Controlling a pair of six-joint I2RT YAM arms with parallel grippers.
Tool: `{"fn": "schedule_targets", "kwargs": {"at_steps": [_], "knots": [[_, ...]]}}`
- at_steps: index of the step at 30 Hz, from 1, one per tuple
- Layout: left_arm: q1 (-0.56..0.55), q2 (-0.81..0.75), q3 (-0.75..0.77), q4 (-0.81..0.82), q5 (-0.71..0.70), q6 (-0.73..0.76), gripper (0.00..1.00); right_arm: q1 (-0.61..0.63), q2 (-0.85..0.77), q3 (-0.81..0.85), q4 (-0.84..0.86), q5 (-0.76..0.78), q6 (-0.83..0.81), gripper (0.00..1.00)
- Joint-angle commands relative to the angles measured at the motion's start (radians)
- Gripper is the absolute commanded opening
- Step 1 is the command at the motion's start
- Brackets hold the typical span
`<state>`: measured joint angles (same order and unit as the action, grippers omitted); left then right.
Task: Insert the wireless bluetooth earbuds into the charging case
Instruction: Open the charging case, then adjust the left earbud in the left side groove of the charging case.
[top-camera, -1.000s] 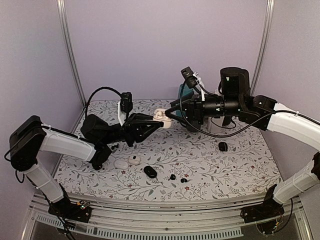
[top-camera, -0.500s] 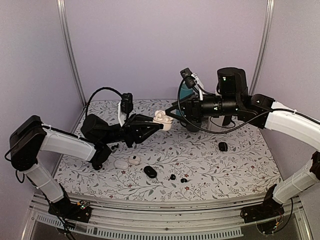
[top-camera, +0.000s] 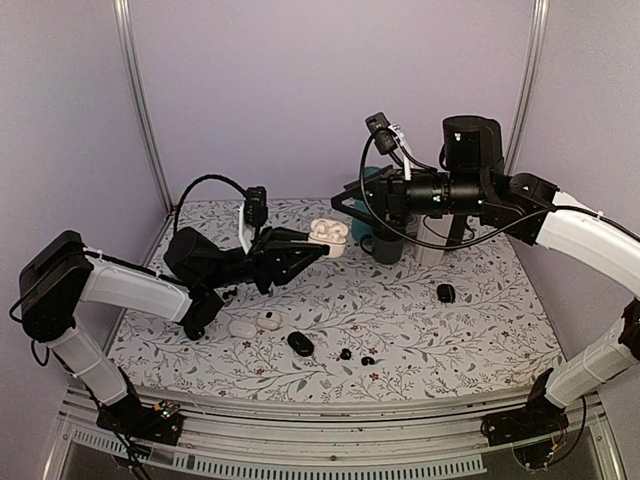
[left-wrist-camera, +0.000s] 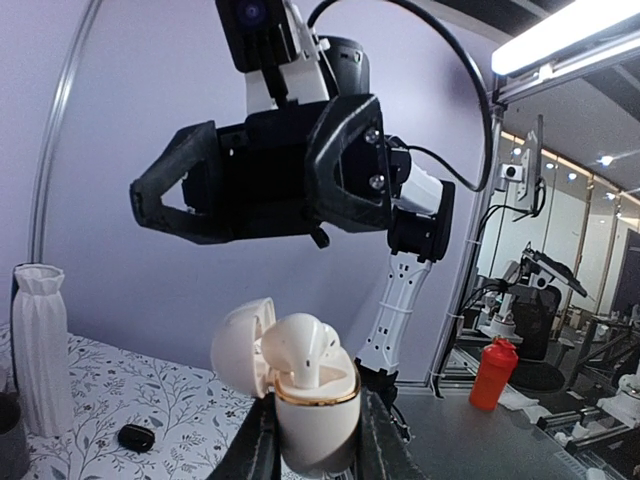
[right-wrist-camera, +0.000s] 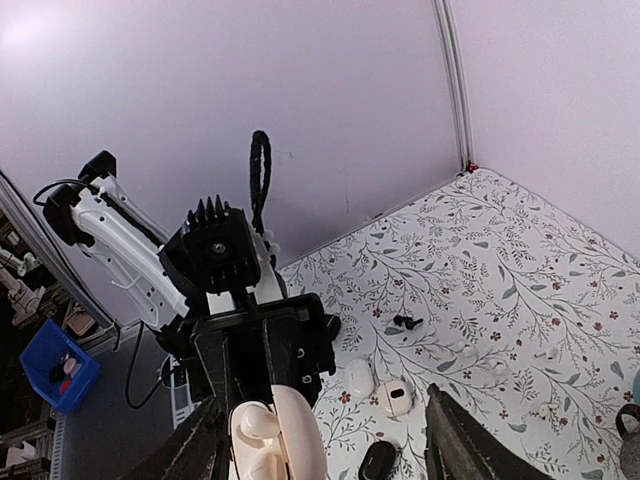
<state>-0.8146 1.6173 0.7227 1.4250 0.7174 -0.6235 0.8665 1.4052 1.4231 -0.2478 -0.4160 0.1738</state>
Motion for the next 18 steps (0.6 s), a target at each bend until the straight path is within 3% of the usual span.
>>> {"fn": "schedule_targets", "kwargs": {"at_steps": [1,7,11,18], "knots": [[0.015,-0.011,0.006,-0.055,-0.041,0.042,0.0,-0.016,-0.03,0.044,-0.045,0.009,0.024,0.66],[0.018,-0.016,0.022,-0.124,-0.061,0.062,0.0,-0.016,-0.033,0.099,-0.114,-0.158,0.033,0.57],[0.018,-0.011,0.03,-0.13,-0.053,0.06,0.0,-0.017,-0.002,0.117,-0.165,-0.283,0.036,0.45],[0.017,-0.011,0.035,-0.138,-0.034,0.052,0.0,-0.015,0.053,0.121,-0.191,-0.342,0.035,0.36]]}}
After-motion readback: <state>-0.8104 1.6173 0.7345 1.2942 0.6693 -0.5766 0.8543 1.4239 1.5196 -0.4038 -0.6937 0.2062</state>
